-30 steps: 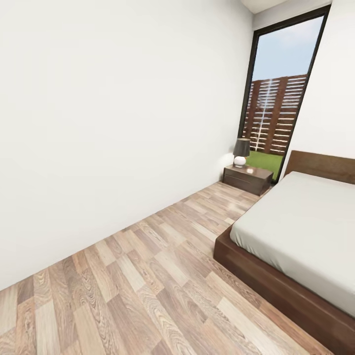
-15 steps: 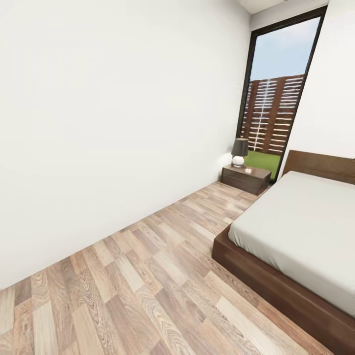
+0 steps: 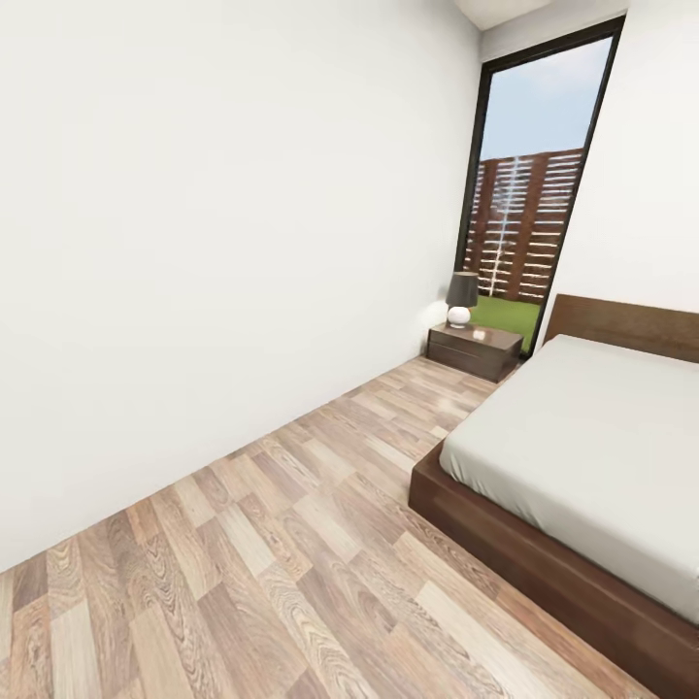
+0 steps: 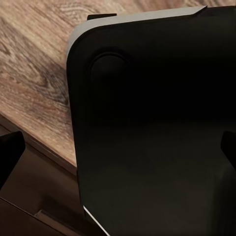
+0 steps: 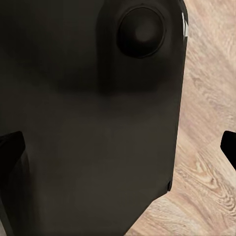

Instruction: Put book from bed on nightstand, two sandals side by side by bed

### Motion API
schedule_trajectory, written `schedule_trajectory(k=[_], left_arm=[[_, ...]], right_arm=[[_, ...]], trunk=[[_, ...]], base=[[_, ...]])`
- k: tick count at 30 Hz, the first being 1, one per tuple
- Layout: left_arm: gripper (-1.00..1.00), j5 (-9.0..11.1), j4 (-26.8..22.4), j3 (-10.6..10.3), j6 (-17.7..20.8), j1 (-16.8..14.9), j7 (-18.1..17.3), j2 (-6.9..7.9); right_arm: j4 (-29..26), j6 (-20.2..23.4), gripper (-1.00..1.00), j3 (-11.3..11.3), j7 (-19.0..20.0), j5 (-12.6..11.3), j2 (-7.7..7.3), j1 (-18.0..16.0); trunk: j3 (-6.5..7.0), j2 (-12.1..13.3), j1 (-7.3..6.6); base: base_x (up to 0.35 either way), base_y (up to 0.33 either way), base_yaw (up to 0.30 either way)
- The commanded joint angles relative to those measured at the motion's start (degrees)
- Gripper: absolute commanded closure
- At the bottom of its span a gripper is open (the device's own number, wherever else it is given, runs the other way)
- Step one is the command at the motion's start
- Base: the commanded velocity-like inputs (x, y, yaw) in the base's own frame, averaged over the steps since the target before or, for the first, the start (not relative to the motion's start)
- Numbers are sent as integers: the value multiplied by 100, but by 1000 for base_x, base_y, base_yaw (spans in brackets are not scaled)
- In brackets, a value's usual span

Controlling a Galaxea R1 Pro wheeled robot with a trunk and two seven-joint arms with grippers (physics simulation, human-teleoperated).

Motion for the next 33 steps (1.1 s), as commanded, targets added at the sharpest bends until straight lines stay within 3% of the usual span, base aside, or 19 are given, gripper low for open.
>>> schedule_trajectory(k=[1, 33], left_arm=[[-100, -6, 6, -19, -21, -4, 5, -1], [-100, -4, 6, -17, -21, -4, 5, -12]], right_arm=[[-9, -8, -100, 2, 3, -2, 0, 3], [-9, -8, -100, 1, 6, -2, 0, 3]], trunk=[[-4, -2, 0], [-4, -2, 0]], base=[[-2, -5, -10], [-29, -33, -27]])
